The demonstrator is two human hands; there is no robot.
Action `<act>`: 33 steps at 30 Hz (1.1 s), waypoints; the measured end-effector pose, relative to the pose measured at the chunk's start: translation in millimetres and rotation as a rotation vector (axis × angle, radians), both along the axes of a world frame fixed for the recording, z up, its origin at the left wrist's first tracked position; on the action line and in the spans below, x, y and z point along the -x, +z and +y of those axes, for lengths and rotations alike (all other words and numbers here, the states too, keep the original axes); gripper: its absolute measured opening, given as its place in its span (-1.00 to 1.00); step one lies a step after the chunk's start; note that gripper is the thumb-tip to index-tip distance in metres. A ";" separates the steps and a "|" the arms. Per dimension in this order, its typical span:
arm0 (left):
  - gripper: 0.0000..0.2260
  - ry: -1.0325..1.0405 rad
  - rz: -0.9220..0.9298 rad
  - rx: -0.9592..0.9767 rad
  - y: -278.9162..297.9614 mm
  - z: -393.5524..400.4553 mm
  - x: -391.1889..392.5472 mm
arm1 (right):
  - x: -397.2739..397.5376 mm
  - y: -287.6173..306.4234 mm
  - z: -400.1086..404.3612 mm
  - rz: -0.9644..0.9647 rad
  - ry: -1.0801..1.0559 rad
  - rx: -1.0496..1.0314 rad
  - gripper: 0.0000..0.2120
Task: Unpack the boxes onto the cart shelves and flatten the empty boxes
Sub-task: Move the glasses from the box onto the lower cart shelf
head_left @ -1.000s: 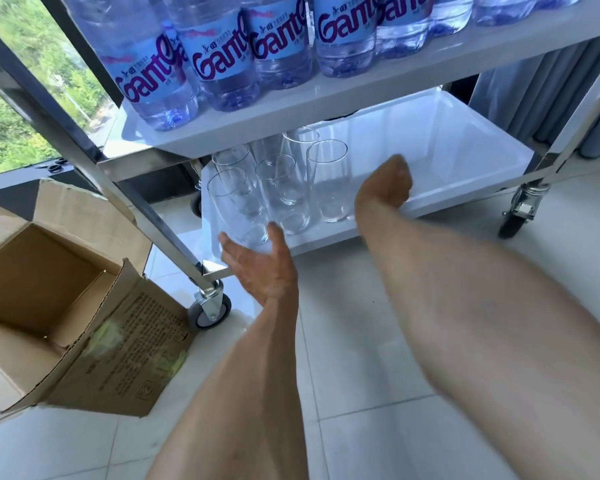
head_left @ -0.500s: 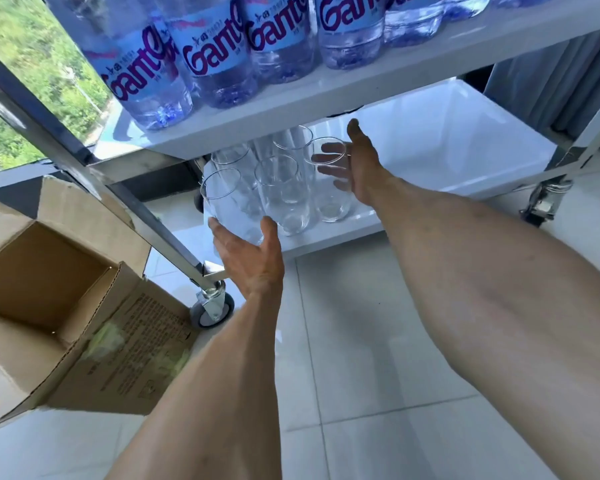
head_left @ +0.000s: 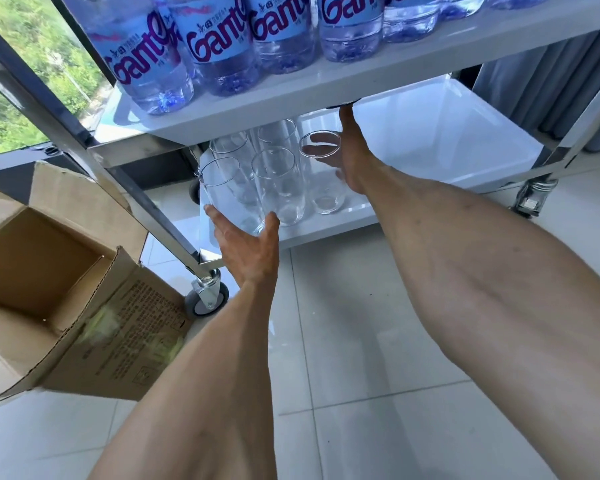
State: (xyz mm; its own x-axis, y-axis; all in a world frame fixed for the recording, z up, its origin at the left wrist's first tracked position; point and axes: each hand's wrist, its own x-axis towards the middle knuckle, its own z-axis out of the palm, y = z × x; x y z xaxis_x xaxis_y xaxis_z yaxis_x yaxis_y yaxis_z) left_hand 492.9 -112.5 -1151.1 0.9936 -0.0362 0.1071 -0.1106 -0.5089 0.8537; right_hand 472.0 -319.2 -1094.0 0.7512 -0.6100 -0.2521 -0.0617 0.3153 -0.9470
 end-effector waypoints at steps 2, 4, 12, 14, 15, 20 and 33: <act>-0.07 -0.004 0.000 -0.003 -1.0 0.2 1.6 | 1.6 -2.3 3.6 -0.051 -0.071 -0.006 -0.25; -0.05 -0.005 0.001 -0.008 -1.3 0.1 0.8 | 3.1 -7.4 8.7 -0.071 -0.149 -0.005 -0.31; 0.00 -0.012 0.010 0.004 -2.5 1.0 -3.6 | 19.1 -40.2 48.1 0.088 -0.495 0.202 -0.55; 0.03 -0.004 0.032 0.006 -1.4 0.6 -4.1 | 29.1 -51.0 58.6 0.148 -0.514 0.366 -0.60; 0.04 0.005 0.049 0.014 -0.8 0.2 -3.9 | 34.0 -55.9 63.4 0.161 -0.489 0.419 -0.57; 0.06 0.023 0.095 0.025 -0.6 -1.2 -2.4 | 41.7 -63.3 71.1 0.220 -0.298 0.593 -0.27; -0.01 0.023 0.064 0.039 0.0 -1.5 -4.0 | 45.7 -64.4 65.6 0.322 -0.383 0.771 -0.20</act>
